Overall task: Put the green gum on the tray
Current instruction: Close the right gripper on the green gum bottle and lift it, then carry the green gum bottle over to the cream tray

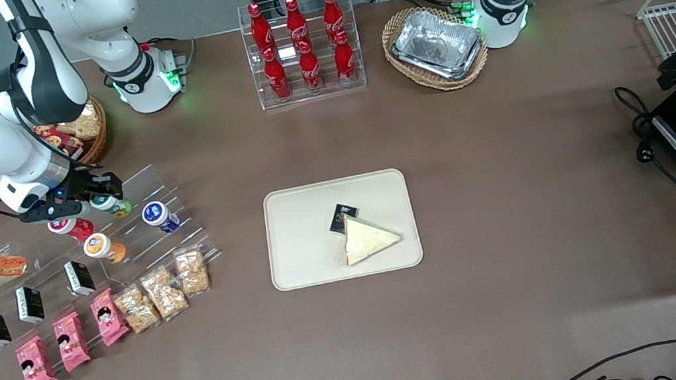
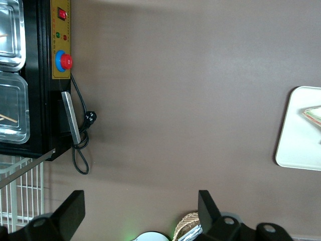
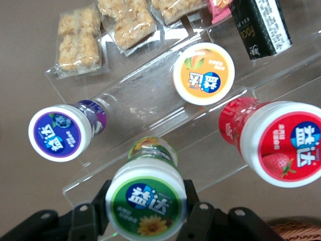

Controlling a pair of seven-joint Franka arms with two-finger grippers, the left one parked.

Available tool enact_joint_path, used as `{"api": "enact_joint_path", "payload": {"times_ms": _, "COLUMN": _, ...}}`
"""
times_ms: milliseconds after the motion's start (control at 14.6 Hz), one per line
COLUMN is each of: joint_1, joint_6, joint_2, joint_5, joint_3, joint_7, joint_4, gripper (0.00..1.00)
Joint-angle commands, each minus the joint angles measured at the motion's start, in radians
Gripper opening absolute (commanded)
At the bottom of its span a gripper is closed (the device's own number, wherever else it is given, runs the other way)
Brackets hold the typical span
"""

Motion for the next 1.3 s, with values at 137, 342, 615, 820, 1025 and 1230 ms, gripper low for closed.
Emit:
{"api": "enact_joint_path", "payload": {"times_ms": 137, "joint_1": 0.002, "joint_6": -0.216, "joint_2": -0.052, "joint_5": -0.019, "joint_3": -0.004, "joint_7": -0.032, "joint_4": 0.174, "gripper": 0.51}}
{"api": "enact_joint_path", "payload": {"times_ms": 342, "joint_1": 0.01, "joint_6": -0.421, "joint_2": -0.043, "joint_5": -0.013, "joint_3": 0.006, "joint_7": -0.028, "joint_4": 0.353, "gripper": 0.51}}
{"api": "enact_joint_path", "payload": {"times_ms": 615, "joint_1": 0.034, "joint_6": -0.549, "joint_2": -0.04, "joint_5": 0.012, "joint_3": 0.113, "joint_7": 0.11, "joint_4": 0.495, "gripper": 0.51}}
{"api": "enact_joint_path", "payload": {"times_ms": 820, "joint_1": 0.034, "joint_6": -0.562, "joint_2": -0.017, "joint_5": 0.069, "joint_3": 0.277, "joint_7": 0.317, "joint_4": 0.539, "gripper": 0.52}}
{"api": "enact_joint_path", "payload": {"times_ms": 1025, "joint_1": 0.034, "joint_6": -0.481, "joint_2": 0.058, "joint_5": 0.105, "joint_3": 0.435, "joint_7": 0.524, "joint_4": 0.552, "gripper": 0.52}}
{"api": "enact_joint_path", "payload": {"times_ms": 1230, "joint_1": 0.034, "joint_6": -0.34, "joint_2": 0.178, "joint_5": 0.106, "joint_3": 0.545, "joint_7": 0.659, "joint_4": 0.542, "gripper": 0.52}}
